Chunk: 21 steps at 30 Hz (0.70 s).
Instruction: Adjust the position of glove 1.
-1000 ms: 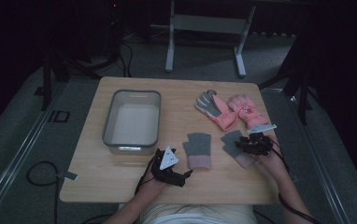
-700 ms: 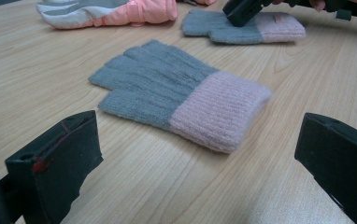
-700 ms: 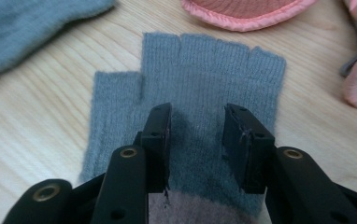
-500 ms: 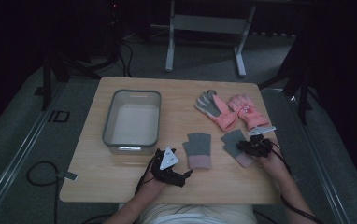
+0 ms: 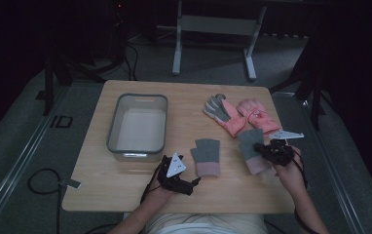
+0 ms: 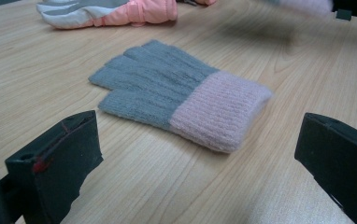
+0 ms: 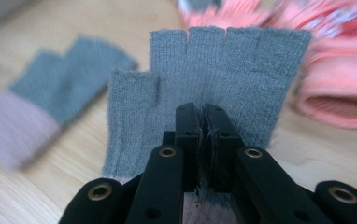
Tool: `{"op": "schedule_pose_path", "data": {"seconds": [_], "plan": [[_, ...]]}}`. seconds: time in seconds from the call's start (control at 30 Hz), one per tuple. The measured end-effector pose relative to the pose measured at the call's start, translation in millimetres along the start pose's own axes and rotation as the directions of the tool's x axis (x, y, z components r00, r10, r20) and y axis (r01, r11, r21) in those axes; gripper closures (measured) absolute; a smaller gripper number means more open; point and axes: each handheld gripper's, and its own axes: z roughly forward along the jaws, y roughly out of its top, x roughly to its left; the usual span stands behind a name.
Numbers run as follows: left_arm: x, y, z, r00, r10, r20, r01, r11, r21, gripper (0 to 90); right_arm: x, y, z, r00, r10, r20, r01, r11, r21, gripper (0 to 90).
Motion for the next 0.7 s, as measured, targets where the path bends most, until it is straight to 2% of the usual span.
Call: {"op": "schedule_pose_path", "data": {"seconds": [0.07,0.13,0.2,0.27,0.37,0.5,0.67,0.7], "plan": [[-0.3,0.0,0.1,1.0000,0.002,-0.001,-0.002,1.0000,0.000,0.0,5.5,5.3,-11.1,0.9991,0.039,0.017,-0.039,0.999,-0.015,85.1],[-0.6,0.0,0.0,1.0000,0.004,-0.002,-0.004,1.0000,0.000,0.0,13.2,9.5,-23.5,0.9946,0.090,0.051,-0.088,0.995,-0.042,85.2],[-0.7,0.0,0.1,1.0000,0.004,-0.002,-0.004,1.0000,0.000,0.0,19.3,12.0,-29.8,0.9906,0.110,0.082,-0.106,0.993,-0.049,85.1],[-0.6,0.0,0.1,1.0000,0.003,-0.003,-0.003,1.0000,-0.001,0.0,24.9,14.1,-35.0,0.9826,0.144,0.118,-0.137,0.989,-0.062,85.1],[-1.0,0.0,0.1,1.0000,0.004,-0.003,-0.004,1.0000,-0.001,0.0,29.4,14.6,-36.6,0.9736,0.176,0.145,-0.167,0.983,-0.075,85.1],[-0.9,-0.1,0.2,1.0000,0.001,-0.004,-0.001,1.0000,-0.003,0.0,37.9,8.2,-27.7,0.9593,0.207,0.192,-0.198,0.978,-0.068,85.2],[-1.1,-0.1,-0.1,1.0000,0.006,-0.006,-0.006,1.0000,-0.001,0.0,45.4,-2.4,-7.4,0.9538,0.225,0.200,-0.222,0.974,-0.038,85.2],[-1.2,-0.1,-0.1,1.0000,0.006,-0.006,-0.006,1.0000,-0.001,0.0,45.5,-4.6,-3.4,0.9510,0.240,0.196,-0.237,0.971,-0.036,85.2]]}}
